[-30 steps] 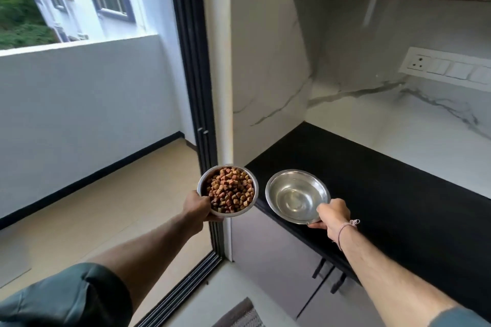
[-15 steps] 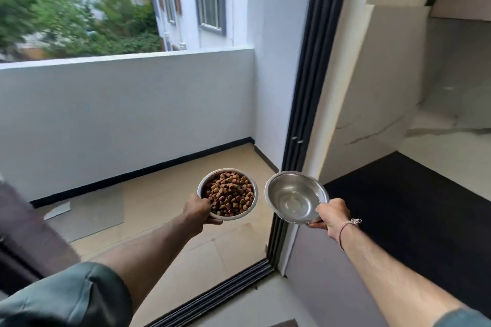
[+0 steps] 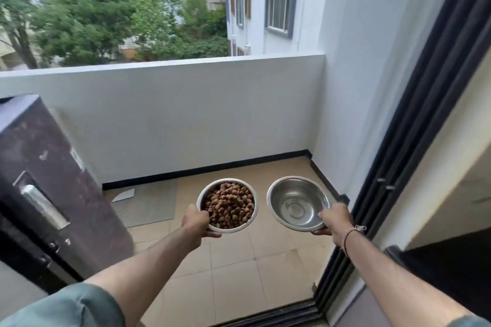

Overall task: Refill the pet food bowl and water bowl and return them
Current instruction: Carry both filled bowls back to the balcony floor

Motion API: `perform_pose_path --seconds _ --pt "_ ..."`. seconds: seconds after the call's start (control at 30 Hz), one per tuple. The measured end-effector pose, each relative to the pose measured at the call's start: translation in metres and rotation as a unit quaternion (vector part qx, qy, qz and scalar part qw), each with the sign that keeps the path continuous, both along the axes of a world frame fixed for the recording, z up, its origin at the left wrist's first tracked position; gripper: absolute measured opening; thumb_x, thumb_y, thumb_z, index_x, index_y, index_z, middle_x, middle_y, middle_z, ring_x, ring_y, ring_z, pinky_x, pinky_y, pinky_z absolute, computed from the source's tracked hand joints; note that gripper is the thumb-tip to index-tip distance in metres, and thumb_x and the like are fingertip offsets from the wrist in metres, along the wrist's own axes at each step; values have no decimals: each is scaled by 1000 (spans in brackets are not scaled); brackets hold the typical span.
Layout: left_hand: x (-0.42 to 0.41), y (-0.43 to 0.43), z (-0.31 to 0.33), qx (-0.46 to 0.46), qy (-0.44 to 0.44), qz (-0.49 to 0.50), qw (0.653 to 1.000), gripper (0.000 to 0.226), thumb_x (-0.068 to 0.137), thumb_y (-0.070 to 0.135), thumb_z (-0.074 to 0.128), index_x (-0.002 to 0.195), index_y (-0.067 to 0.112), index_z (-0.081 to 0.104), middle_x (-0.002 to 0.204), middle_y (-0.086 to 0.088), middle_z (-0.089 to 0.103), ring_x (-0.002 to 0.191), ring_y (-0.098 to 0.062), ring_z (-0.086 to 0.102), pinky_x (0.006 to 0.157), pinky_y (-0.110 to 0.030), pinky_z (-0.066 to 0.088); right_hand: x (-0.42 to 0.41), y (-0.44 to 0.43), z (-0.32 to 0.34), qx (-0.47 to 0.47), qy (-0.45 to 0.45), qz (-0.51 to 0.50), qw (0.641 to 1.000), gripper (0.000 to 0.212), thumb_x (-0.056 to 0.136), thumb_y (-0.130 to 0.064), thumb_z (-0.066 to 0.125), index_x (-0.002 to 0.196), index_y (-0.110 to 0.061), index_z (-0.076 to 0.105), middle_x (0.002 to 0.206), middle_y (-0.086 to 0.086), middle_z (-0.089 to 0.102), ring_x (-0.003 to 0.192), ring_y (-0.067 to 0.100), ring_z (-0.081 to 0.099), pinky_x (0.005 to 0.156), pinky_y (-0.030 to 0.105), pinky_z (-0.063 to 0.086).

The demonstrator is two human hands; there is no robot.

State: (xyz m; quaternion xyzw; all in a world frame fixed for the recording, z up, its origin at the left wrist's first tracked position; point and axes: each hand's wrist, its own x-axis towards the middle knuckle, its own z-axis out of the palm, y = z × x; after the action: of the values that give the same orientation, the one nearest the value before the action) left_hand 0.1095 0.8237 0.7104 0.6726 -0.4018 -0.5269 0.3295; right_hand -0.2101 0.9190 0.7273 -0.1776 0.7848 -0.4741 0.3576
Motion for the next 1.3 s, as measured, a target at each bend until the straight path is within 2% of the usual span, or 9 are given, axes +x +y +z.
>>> perform_pose_path --seconds 0.1,0.27,0.4,0.67,0.8,0.93,1.2,1.3 --pt "8 -34 -6 1 -5 23 1000 35 95 -4 34 123 8 51 114 -24 63 66 -42 75 52 -45 61 -5 -47 -1 10 12 22 1000 24 90 10 51 110 9 63 109 26 63 47 38 67 35 36 54" --pt "13 -83 -13 2 -16 67 998 36 94 -7 33 122 8 51 112 -24 62 63 -41 75 47 -43 60 -11 -118 1 15 20 67 997 21 91 10 51 108 7 63 97 22 62 48 37 66 31 35 52" --pt "13 -123 -19 4 -20 94 995 36 94 -6 33 121 10 51 112 -23 63 64 -40 75 45 -41 59 -13 -172 -7 29 21 92 995 20 91 9 51 108 6 62 105 25 63 51 38 67 32 36 53" --pt "6 -222 -30 8 -20 120 993 33 95 -5 34 119 14 49 110 -20 61 58 -39 74 45 -42 59 -15 -275 -29 42 14 118 992 18 92 8 54 107 7 64 100 29 66 52 38 66 32 36 53" --pt "2 -284 -28 9 -21 113 993 32 96 -4 36 117 17 48 111 -17 60 68 -41 75 46 -41 59 -17 -333 -33 41 9 129 991 15 93 8 53 104 5 62 81 22 64 47 36 63 30 35 52" --pt "-2 -344 -21 19 -22 124 992 36 94 -5 34 119 16 48 112 -17 58 58 -41 73 43 -40 58 -18 -389 -36 42 5 127 991 16 93 11 49 99 4 62 73 22 63 46 35 62 31 34 52" --pt "-15 -447 -17 16 -31 123 992 36 94 -5 36 120 15 49 119 -18 56 54 -38 72 37 -33 55 -18 -493 -32 37 12 146 989 24 94 9 48 84 -9 60 79 20 64 51 36 64 33 34 53" --pt "-21 -481 -27 19 -31 126 991 35 94 -5 36 119 16 48 120 -17 56 60 -39 73 39 -34 56 -22 -531 -39 37 10 158 987 21 95 6 48 88 -8 61 80 19 64 51 36 65 33 34 54"
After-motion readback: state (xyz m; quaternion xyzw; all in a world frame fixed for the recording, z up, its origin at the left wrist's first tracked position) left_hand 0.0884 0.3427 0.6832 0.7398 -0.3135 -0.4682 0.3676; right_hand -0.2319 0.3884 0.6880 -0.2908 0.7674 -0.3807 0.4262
